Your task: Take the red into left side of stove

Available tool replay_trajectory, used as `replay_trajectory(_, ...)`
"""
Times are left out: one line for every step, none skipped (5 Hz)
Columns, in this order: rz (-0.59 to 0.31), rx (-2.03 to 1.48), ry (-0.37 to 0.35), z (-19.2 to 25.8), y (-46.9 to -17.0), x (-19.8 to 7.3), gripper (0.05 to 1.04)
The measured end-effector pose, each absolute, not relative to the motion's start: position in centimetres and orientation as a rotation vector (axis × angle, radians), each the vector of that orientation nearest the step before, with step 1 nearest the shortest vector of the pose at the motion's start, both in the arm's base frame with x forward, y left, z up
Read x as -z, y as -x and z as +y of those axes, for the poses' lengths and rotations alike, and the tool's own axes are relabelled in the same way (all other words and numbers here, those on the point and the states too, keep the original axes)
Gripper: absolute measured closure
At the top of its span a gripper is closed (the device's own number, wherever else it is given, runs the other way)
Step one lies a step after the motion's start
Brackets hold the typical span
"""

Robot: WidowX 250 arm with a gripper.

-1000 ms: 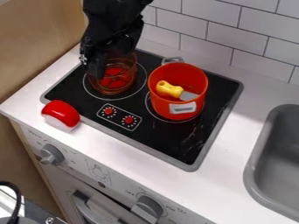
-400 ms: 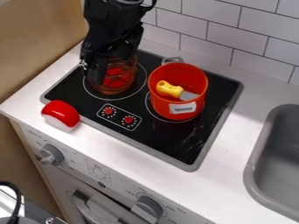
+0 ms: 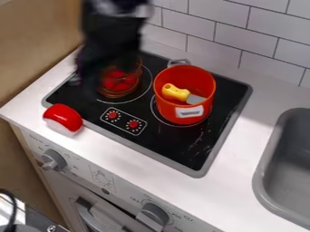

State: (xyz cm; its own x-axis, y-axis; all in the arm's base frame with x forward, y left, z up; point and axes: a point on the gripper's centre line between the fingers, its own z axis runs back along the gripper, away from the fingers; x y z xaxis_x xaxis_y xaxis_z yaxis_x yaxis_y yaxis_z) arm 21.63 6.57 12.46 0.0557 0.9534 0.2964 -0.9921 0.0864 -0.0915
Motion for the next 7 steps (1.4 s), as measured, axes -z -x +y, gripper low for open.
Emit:
replay_trajectory(-0.307, -1.483, 0.005, 8.0, -20.5, -12.0, 0.085)
replay_trajectory(-0.299, -1.491, 0.105, 9.1, -19.8, -11.5, 0.085)
replay_trajectory(-0.318, -1.495, 0.140, 9.7, -19.8, -11.0, 0.085)
replay_trajectory(-0.355, -1.485, 0.097, 10.5, -19.7, -9.9, 0.085)
replay_trajectory(-0.376, -1.482, 0.048, 10.9, -20.0, -9.1, 0.085)
replay_trajectory(-0.395, -1.472, 0.010, 11.5, -20.4, -8.0, 0.085)
replay_trajectory(-0.401, -1.461, -0.013, 11.9, -20.7, -7.4, 0.085)
